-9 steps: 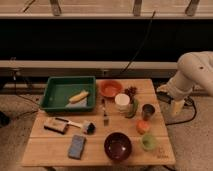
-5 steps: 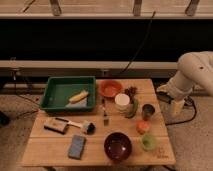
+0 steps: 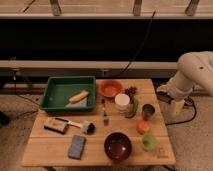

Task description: Place fork in paper cup

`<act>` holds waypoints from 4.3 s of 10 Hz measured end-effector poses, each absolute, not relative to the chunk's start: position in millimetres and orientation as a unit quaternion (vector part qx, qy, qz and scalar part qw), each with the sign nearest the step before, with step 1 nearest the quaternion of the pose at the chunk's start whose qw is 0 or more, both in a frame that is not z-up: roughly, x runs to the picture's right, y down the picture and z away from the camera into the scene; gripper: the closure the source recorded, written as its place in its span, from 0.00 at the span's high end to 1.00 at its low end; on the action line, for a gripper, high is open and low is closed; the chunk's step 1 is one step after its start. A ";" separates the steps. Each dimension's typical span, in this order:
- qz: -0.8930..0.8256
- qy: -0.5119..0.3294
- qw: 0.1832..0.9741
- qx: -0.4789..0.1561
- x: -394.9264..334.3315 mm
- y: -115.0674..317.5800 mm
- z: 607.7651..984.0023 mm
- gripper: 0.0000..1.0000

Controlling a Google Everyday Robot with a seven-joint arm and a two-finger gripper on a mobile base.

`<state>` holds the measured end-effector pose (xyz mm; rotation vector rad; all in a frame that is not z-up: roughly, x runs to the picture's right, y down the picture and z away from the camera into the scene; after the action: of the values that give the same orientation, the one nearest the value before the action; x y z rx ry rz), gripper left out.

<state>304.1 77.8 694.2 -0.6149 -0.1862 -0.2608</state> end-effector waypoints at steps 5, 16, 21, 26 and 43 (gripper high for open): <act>-0.128 -0.091 0.941 -0.301 304.2 77.3 693.8 0.80; -0.159 -0.121 0.939 -0.280 284.9 46.4 702.9 0.80; -0.234 -0.154 0.928 -0.247 206.2 -20.8 729.7 0.80; -0.297 -0.182 0.913 -0.212 121.8 -38.1 754.7 0.80; -0.339 -0.255 0.872 -0.243 -4.3 3.1 869.3 0.80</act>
<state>-4.3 3.1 869.3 -0.5080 -0.5331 -0.7085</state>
